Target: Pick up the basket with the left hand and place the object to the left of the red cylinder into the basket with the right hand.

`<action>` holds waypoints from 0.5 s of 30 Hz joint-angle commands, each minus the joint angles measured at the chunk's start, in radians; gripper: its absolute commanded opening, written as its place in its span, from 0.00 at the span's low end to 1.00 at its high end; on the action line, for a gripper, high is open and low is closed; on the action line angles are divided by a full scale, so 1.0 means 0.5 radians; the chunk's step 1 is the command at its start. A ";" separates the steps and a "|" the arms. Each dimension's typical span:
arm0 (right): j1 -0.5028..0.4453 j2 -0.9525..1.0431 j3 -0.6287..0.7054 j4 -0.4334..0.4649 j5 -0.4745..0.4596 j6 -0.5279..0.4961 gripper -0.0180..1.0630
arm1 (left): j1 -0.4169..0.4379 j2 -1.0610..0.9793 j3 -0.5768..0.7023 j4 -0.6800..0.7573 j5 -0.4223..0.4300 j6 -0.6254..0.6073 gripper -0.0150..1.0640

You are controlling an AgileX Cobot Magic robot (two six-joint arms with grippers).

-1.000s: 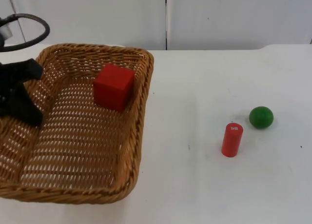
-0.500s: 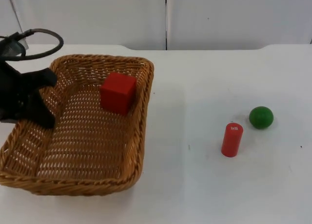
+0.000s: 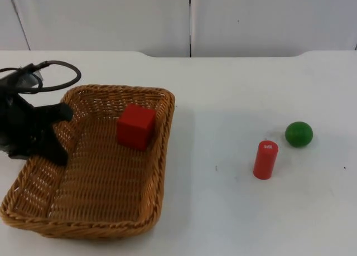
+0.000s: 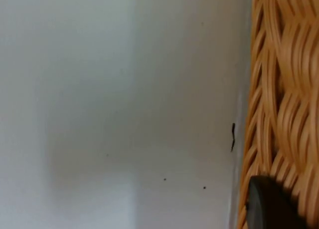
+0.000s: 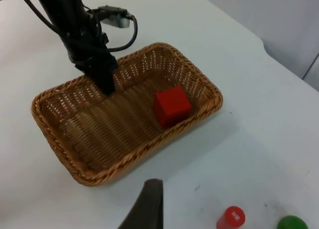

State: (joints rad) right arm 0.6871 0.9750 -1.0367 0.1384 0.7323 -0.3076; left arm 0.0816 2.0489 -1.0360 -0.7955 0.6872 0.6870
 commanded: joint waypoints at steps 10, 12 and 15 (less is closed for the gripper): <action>-0.010 -0.017 0.001 -0.014 -0.035 0.002 0.80 | 0.003 0.012 -0.017 -0.047 0.001 0.016 0.01; -0.010 -0.017 0.001 -0.014 -0.035 0.002 0.80 | 0.003 0.012 -0.017 -0.051 -0.002 0.016 0.01; -0.010 -0.017 0.001 -0.018 -0.035 0.002 0.80 | 0.003 0.012 -0.017 -0.063 -0.002 0.016 0.01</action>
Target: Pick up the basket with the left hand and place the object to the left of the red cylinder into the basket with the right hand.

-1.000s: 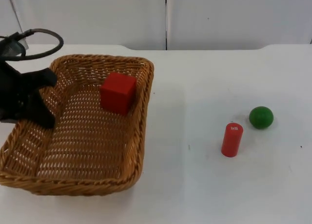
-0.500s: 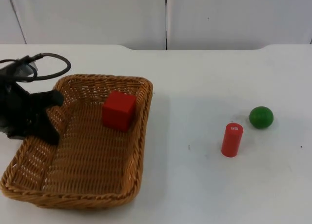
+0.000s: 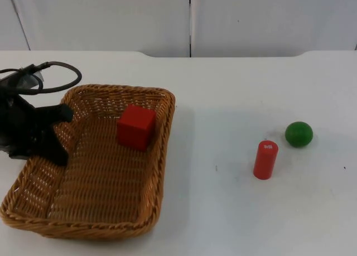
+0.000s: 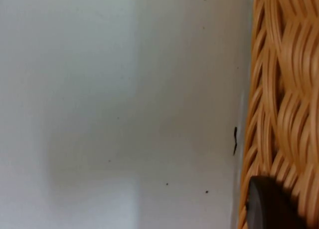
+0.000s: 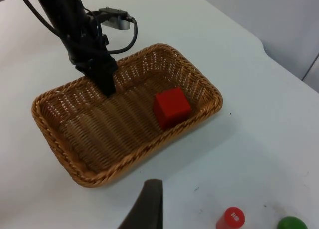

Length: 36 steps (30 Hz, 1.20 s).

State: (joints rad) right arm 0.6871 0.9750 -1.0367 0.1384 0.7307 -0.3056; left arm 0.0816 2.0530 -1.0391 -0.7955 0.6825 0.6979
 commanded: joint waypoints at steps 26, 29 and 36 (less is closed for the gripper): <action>-0.010 -0.017 0.001 -0.062 -0.010 0.002 0.80 | 0.003 -0.005 -0.011 -0.113 0.088 -0.030 0.70; -0.010 -0.017 0.001 -0.058 -0.001 0.002 0.80 | 0.003 -0.061 -0.011 -0.059 0.046 -0.027 0.79; -0.010 -0.017 0.001 -0.058 0.020 0.002 0.80 | 0.003 -0.292 -0.011 0.208 -0.051 -0.148 0.81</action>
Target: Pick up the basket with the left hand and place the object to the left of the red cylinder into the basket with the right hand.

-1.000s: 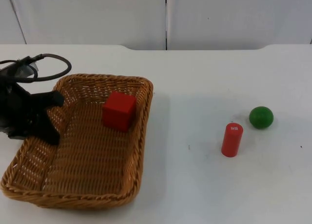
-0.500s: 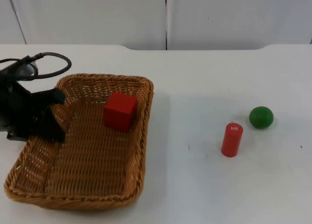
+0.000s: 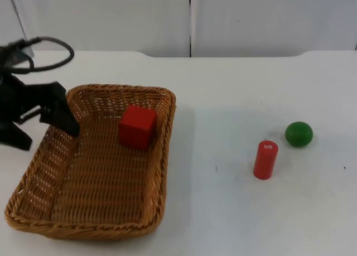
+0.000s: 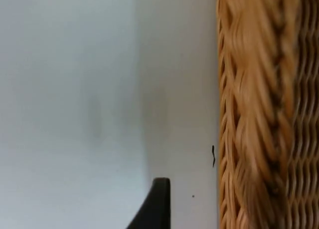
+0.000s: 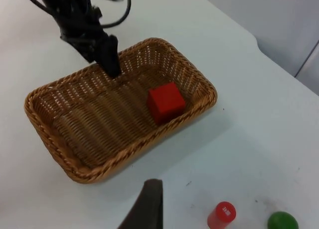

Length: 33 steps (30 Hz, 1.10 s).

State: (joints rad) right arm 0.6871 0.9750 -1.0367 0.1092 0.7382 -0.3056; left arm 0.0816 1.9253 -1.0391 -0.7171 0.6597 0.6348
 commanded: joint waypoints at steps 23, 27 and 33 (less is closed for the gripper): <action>-0.010 -0.024 0.001 0.000 -0.031 0.020 0.80 | 0.003 -0.993 -0.006 0.552 0.235 -0.474 0.80; -0.010 -0.028 0.001 0.000 -0.036 0.020 0.80 | 0.003 -1.132 -0.003 0.544 0.247 -0.479 0.80; -0.010 -0.028 0.001 0.000 -0.036 0.020 0.80 | 0.003 -1.333 -0.003 0.540 0.282 -0.487 0.80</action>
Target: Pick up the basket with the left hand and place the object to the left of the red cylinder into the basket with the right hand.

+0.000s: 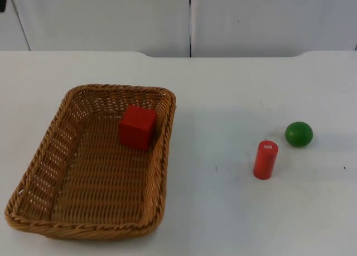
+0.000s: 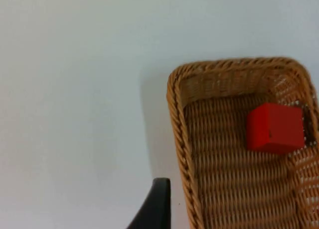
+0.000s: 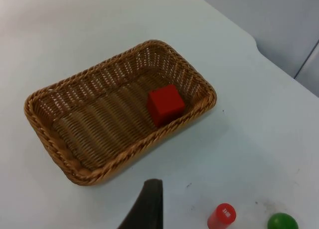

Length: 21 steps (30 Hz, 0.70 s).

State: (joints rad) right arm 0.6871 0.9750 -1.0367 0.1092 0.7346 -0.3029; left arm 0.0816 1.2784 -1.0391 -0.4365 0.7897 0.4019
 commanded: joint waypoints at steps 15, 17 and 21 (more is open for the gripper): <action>-0.010 -0.028 0.004 0.000 -0.036 0.056 0.80 | -0.001 -0.466 -0.003 -0.064 0.145 -0.052 0.80; -0.010 -0.028 0.024 0.000 -0.051 0.057 0.80 | -0.001 -0.531 -0.003 -0.092 0.176 -0.052 0.80; -0.010 -0.028 0.102 0.000 -0.064 0.066 0.80 | -0.003 -0.652 0.001 -0.111 0.202 -0.052 0.80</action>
State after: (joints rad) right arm 0.6871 0.9670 -0.9977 0.1092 0.7140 -0.2747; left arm 0.0816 0.9767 -1.0391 -0.4721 0.8810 0.3833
